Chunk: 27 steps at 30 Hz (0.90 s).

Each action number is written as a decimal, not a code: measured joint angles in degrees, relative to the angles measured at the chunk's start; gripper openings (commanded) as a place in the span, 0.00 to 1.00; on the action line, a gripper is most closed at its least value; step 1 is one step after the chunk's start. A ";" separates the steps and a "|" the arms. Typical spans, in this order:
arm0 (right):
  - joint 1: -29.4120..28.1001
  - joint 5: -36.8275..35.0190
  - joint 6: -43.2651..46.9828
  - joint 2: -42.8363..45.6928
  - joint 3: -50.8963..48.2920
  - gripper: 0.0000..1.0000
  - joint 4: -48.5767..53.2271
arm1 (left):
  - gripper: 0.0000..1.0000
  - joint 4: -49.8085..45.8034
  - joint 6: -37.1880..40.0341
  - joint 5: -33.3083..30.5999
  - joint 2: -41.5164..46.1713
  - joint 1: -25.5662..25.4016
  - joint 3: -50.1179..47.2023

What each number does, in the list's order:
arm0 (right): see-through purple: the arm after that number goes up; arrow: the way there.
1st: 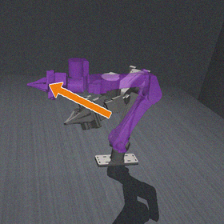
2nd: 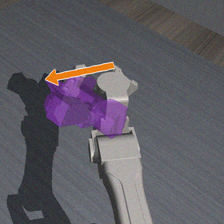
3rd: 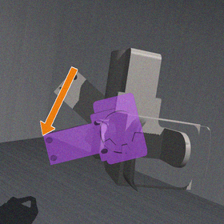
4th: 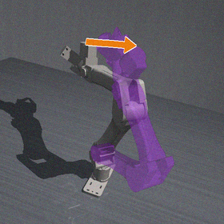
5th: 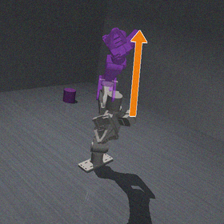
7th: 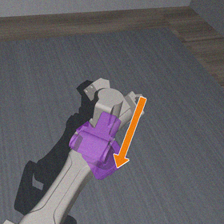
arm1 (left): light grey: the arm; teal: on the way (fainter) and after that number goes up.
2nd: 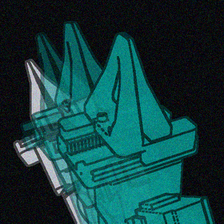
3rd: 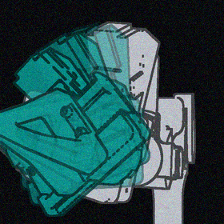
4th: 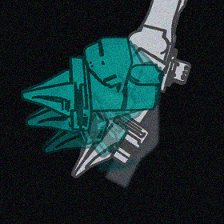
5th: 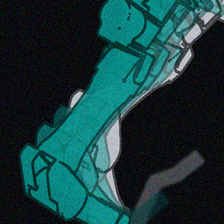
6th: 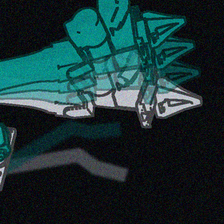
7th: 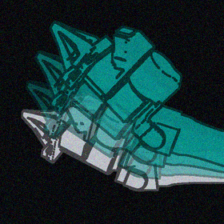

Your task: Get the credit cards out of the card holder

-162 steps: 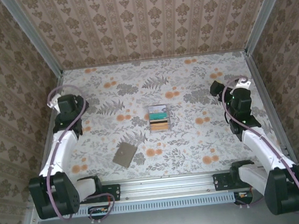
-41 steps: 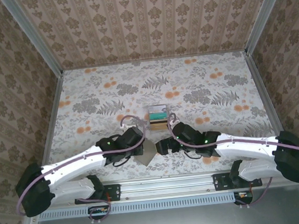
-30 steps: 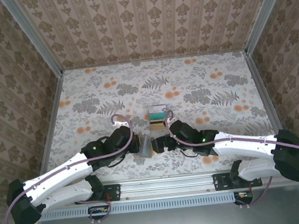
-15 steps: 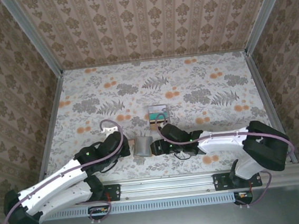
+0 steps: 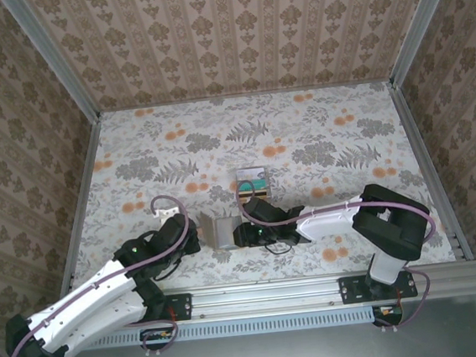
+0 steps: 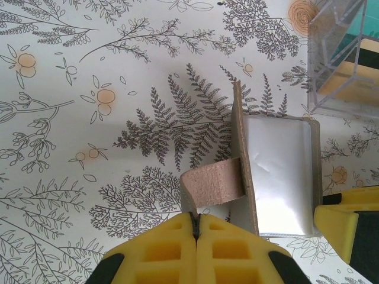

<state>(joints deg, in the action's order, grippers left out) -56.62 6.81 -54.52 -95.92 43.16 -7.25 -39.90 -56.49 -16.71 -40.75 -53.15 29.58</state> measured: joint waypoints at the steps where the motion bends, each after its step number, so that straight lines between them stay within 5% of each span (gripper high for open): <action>1: 0.00 -0.13 -0.17 0.00 0.00 0.41 0.15 | 0.00 0.00 0.07 0.00 0.00 0.00 0.00; 10: 0.55 0.17 -1.66 -1.25 0.13 0.24 -0.48 | 0.00 0.22 0.13 0.46 0.00 0.37 -1.46; 16: 0.61 0.22 -2.14 -1.29 0.09 0.01 -2.03 | 0.00 0.44 0.13 0.46 0.00 0.37 -1.49; 27: 1.64 -0.63 -0.48 9.90 -2.78 0.00 0.66 | 0.00 3.28 0.22 1.36 -0.66 0.39 -3.56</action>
<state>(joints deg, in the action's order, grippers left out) -54.98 6.17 -55.00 -86.02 40.38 -6.59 -36.62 -56.27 -15.35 -41.41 -52.75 26.02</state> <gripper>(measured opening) 0.059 0.045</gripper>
